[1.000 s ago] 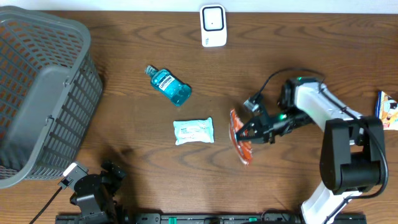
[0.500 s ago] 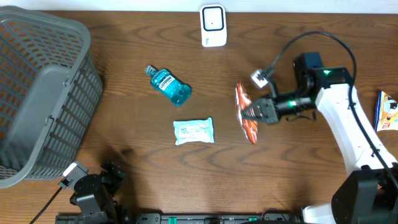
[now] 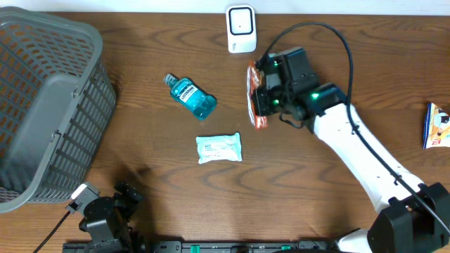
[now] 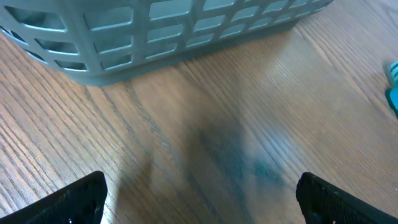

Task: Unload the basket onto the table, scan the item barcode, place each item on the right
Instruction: 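Carry the wafer bar up to the white scanner, then move the wafer bar to the right table edge and release it, then swing the right gripper over to the mint-green wipes packet, then grasp the wipes packet corner with the right gripper and lift it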

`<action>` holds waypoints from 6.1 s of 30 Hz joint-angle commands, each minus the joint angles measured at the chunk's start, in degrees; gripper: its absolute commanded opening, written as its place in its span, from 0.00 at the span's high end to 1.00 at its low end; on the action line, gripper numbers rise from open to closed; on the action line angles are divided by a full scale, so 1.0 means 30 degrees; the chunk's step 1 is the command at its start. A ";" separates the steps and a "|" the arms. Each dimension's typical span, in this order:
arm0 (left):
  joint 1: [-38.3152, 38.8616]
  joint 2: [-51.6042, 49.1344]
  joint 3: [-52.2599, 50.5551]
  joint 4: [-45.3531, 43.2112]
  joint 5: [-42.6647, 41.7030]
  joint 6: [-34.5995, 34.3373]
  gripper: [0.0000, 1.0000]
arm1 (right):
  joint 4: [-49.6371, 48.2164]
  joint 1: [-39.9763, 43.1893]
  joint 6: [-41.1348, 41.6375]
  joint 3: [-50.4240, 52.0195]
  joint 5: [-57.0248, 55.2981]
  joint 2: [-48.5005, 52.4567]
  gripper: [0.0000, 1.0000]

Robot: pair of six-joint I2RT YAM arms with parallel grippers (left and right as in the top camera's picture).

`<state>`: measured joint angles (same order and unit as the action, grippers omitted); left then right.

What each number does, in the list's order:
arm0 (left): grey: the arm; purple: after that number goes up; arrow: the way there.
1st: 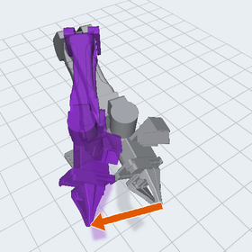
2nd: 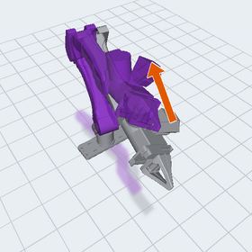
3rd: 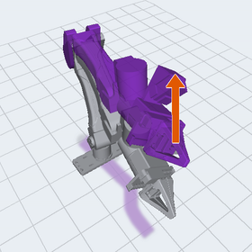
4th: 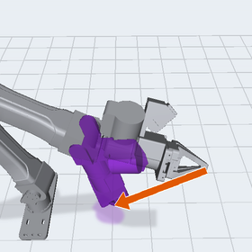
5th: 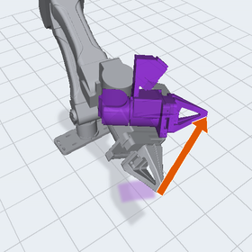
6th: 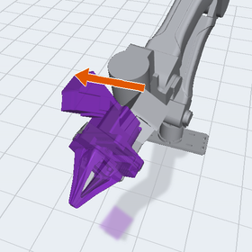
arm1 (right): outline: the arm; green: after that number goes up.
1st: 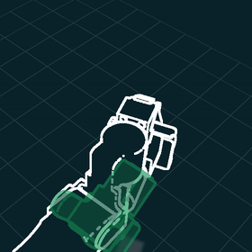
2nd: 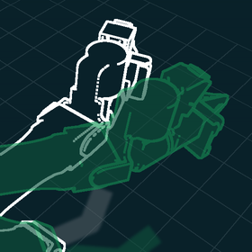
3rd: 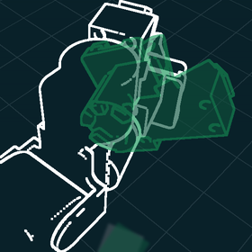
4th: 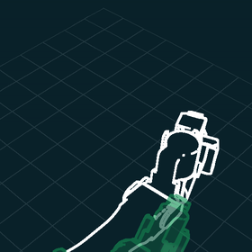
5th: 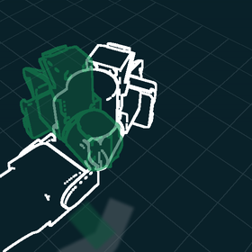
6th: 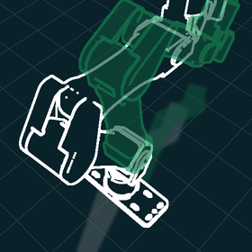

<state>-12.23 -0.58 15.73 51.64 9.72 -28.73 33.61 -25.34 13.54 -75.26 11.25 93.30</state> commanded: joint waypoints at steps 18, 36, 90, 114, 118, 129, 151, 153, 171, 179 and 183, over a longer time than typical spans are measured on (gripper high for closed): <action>-0.0066 0.0095 -0.0153 0.0605 0.0044 0.0109 0.02 | -0.3271 0.1530 0.2900 -1.6298 -0.2470 1.4192 0.99; -0.0066 0.0095 -0.0153 0.0605 0.0044 0.0117 0.02 | -0.7031 0.1843 0.3679 -2.1267 -0.6958 1.9511 0.99; -0.0066 0.0095 -0.0153 0.0605 0.0044 0.0109 0.02 | 0.8852 1.8331 0.1042 -1.8156 -0.0022 1.2291 0.01; -0.0066 0.0095 -0.0153 0.0605 0.0044 0.0109 0.02 | 1.9139 0.2412 -0.5195 -1.6356 0.5508 0.9763 0.01; -0.0066 0.0095 -0.0153 0.0605 0.0044 0.0109 0.02 | 1.8134 -0.0969 -0.1508 -1.4892 0.1268 0.9763 0.01; -0.0066 0.0095 -0.0153 0.0605 0.0044 0.0109 0.02 | 1.1213 -0.6470 0.7322 -0.8954 -0.2368 0.9763 0.01; -0.0066 0.0095 -0.0153 0.0605 0.0044 0.0117 0.02 | 0.6630 -1.0812 1.1052 -0.7249 -0.9959 1.0426 0.04; -0.0066 0.0095 -0.0153 0.0605 0.0051 0.0109 0.02 | 0.6404 -1.0805 1.1045 -0.7249 -1.0397 1.0652 0.12; -0.0066 0.0095 -0.0153 0.0605 0.0044 0.0109 0.02 | 0.7606 -1.1351 0.8378 -0.7249 -1.2874 1.2990 0.51; -0.0066 0.0095 -0.0153 0.0605 0.0051 0.0109 0.02 | 0.8874 -1.1344 0.8415 -0.7694 -1.2320 1.3100 0.99; -0.0066 0.0095 -0.0153 0.0605 0.0051 0.0109 0.02 | 0.9690 -1.0936 0.8364 -0.9275 -0.9952 1.3085 0.99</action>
<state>-12.23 -0.58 15.73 51.66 9.72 -28.73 61.78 -58.98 38.74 -99.70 -26.44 130.89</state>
